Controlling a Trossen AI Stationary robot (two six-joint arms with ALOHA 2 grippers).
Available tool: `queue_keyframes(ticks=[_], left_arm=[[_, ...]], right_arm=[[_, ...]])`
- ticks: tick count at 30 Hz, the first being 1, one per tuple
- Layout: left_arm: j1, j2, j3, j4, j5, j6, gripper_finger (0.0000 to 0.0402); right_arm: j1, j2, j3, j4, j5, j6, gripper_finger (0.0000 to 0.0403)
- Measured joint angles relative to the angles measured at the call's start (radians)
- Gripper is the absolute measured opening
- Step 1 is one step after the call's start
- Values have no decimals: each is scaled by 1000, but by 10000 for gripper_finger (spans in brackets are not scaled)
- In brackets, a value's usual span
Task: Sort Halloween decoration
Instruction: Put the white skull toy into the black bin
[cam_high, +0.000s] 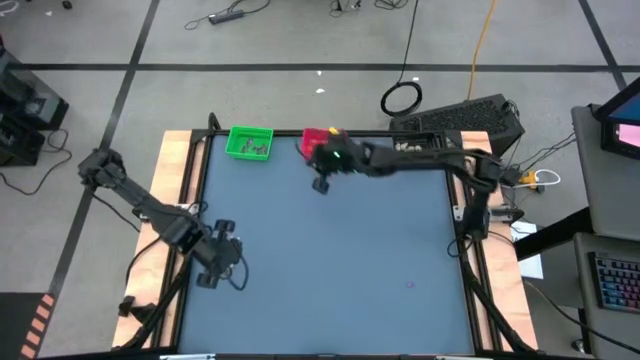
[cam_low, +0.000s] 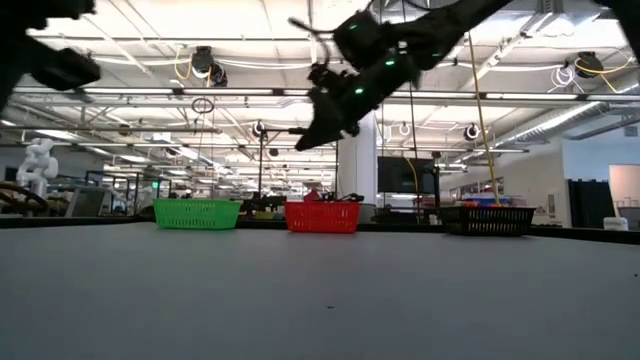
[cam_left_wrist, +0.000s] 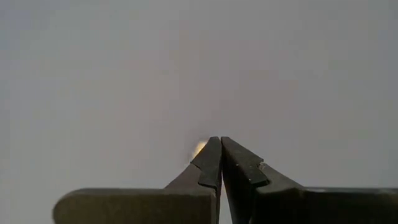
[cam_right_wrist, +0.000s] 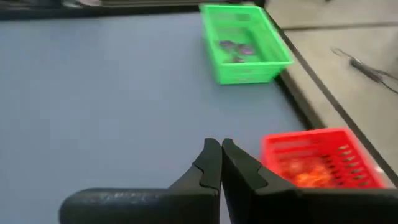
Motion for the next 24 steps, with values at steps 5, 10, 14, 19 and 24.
queue_keyframes(ticks=[5, 10, 14, 19, 24], left_arm=[[-64, 31, -19, 0, 14, -126, 20], [-95, 113, -28, 4, 10, -128, 49], [-101, 207, -32, 21, -19, -91, 93], [-101, 320, -32, 8, -35, -24, 146], [-101, 418, -33, -60, -34, 24, 163]], right_arm=[[103, -192, -301, 136, 33, 55, 1], [243, -401, -524, 143, 171, 123, 1], [352, -532, -655, 142, 263, 195, 1], [454, -631, -750, 142, 374, 254, 0], [511, -659, -782, 142, 450, 276, 0]])
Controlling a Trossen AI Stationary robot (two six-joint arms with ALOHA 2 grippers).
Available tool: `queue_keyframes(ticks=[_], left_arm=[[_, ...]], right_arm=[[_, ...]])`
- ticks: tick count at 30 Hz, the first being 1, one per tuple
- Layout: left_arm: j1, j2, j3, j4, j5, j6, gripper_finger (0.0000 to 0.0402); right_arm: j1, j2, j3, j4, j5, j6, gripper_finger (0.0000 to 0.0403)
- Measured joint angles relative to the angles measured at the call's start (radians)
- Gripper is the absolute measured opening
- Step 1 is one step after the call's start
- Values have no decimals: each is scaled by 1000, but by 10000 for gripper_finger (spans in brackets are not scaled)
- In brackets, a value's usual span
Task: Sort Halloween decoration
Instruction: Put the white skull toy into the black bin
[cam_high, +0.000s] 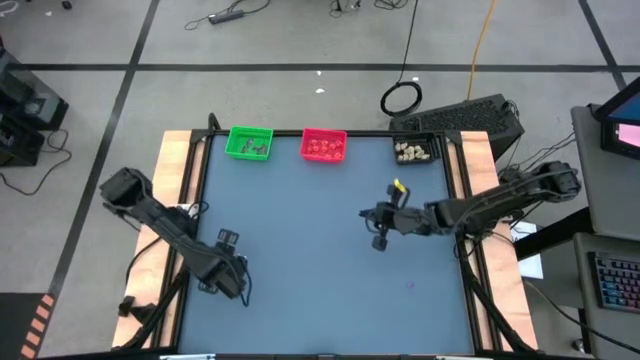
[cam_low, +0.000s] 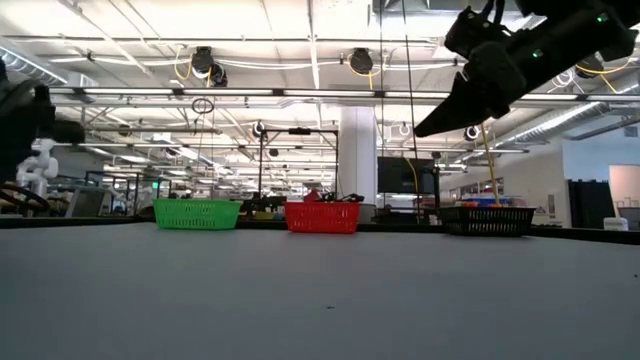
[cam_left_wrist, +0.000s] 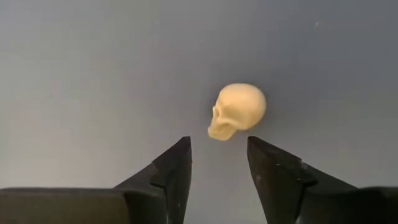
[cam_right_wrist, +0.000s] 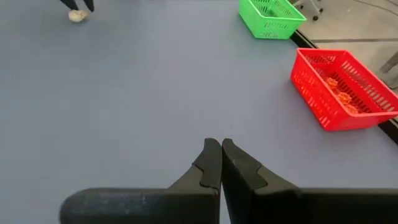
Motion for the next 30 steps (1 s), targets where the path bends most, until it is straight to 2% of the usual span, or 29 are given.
queue_keyframes(ticks=[7, 19, 25, 30], left_arm=[[-1, 70, 2, 41, 2, 56, 150], [-1, 62, 1, 61, -16, 73, 13], [9, 43, -1, 120, -25, 54, 4], [47, -8, -1, 298, -53, -4, 2]], right_arm=[[32, 4, -2, 0, 27, 1, 0], [32, 4, -2, 0, 27, 1, 0], [32, 4, -2, 0, 23, 1, 0], [42, 4, -2, 0, 21, 1, 0]])
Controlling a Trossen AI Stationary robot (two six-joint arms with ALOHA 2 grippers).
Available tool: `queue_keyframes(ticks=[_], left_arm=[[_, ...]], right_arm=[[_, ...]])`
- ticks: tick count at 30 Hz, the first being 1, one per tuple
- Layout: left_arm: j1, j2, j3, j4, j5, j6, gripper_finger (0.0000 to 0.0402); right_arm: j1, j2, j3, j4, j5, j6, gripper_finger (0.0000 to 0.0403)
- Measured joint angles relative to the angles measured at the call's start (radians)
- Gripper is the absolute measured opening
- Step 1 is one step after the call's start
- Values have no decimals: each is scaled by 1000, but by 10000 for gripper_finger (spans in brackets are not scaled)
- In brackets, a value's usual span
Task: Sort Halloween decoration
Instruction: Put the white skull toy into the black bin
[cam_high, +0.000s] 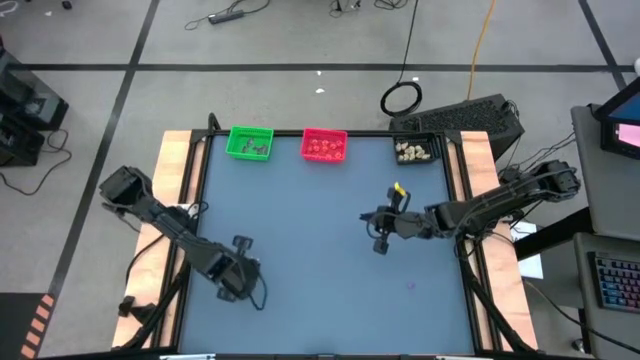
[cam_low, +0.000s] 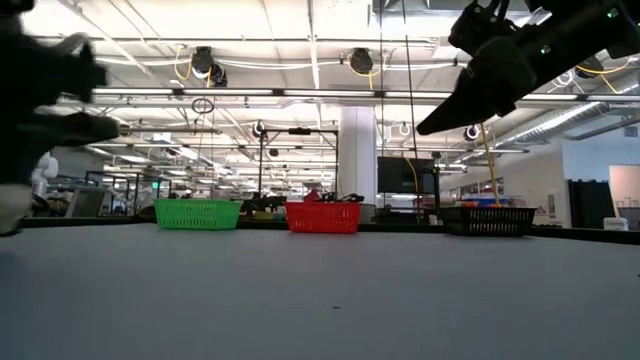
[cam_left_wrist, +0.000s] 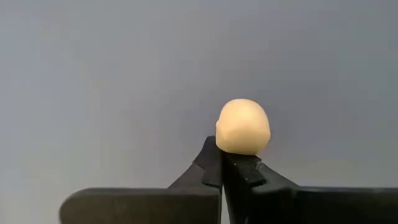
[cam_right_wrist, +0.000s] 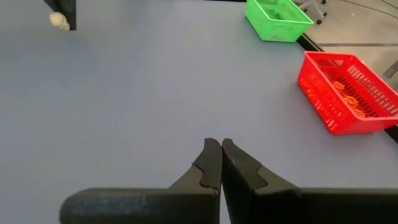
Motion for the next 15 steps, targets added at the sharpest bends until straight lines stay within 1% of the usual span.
queue_keyframes(ticks=[3, 5, 9, 11, 15], left_arm=[[43, -26, 0, 137, -43, 0, 2], [92, -34, 0, 225, -70, 20, 1], [224, -33, 0, 441, -64, 83, 1], [302, -24, 0, 576, -23, 128, 1], [445, -7, 1, 802, 104, 204, 1]], right_arm=[[19, 0, 0, 0, -1, 0, 0], [32, 0, 0, 0, -1, 0, 0], [61, 3, 1, 1, -2, 17, 0], [73, 11, 1, 9, -3, 30, 0], [97, 29, 2, 30, -2, 33, 3]])
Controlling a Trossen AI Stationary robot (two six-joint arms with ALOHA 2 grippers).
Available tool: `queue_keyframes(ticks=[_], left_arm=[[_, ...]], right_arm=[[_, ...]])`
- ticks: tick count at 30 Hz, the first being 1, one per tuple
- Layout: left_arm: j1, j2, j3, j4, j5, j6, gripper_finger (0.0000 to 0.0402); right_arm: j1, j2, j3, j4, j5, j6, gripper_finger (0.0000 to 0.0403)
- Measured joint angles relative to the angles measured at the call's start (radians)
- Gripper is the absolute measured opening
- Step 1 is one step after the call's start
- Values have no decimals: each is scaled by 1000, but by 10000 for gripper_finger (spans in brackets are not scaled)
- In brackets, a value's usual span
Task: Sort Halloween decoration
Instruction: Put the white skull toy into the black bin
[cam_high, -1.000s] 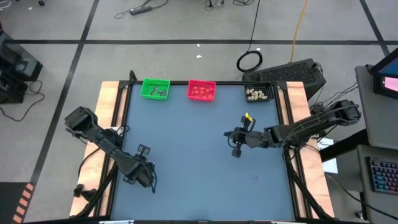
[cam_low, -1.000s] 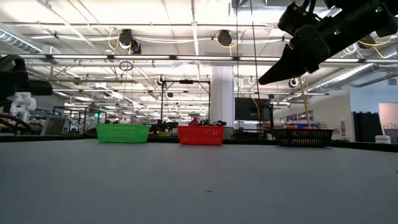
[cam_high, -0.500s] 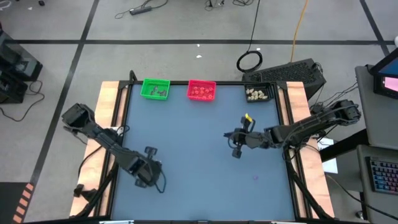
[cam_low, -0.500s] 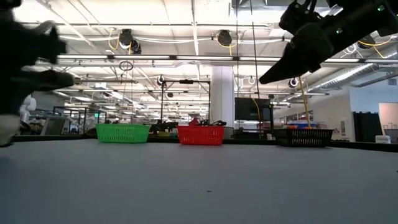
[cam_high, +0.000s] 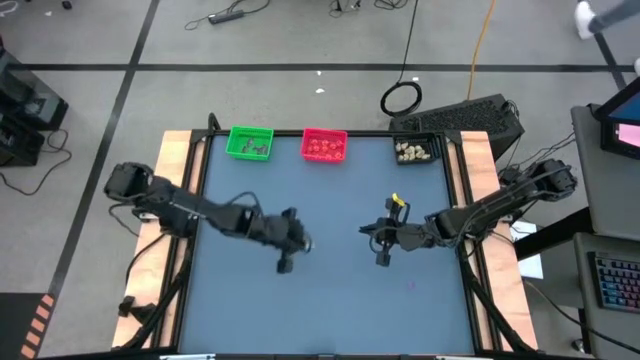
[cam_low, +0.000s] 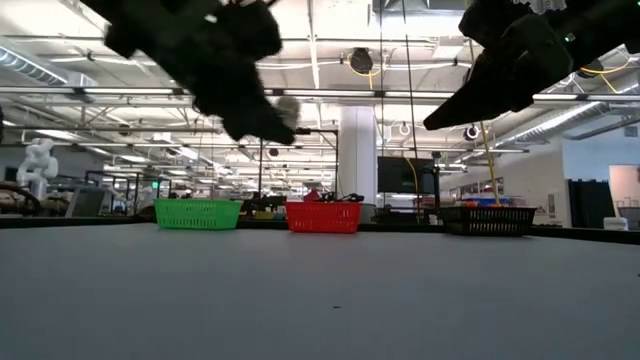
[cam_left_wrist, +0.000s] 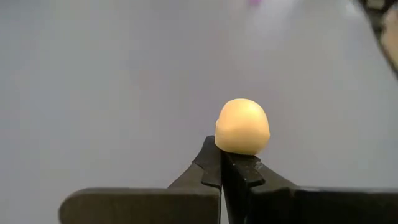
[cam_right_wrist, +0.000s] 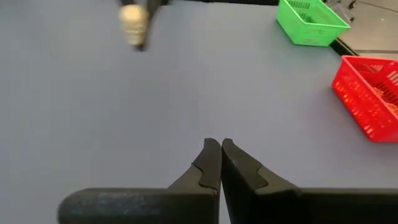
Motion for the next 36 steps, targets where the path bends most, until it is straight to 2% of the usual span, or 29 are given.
queue_keyframes(ticks=[3, 5, 8, 12, 17, 24, 28, 32, 36], left_arm=[[107, 23, 0, 105, 59, 22, 0], [177, 47, 14, 151, 97, 22, 0], [266, 97, 72, 167, 163, 30, 0], [329, 194, 188, 164, 251, 79, 0], [334, 293, 307, 154, 309, 123, 0], [312, 328, 369, 157, 332, 134, 0], [301, 329, 397, 157, 333, 134, 0], [289, 329, 415, 160, 332, 138, 0], [287, 329, 417, 190, 333, 133, 0]], right_arm=[[14, 5, 0, 15, 7, -6, 7], [23, 3, 0, 23, 52, -7, 7], [38, -20, 0, 7, 149, -9, 7], [41, -68, 0, -9, 166, 3, 8], [18, -87, 1, 38, 159, 20, 26], [-10, -85, 0, 89, 155, 22, 129], [-25, -85, 0, 119, 78, 23, 174], [-39, -82, 0, 165, 54, 23, 186], [-40, -82, 0, 196, 50, 21, 176]])
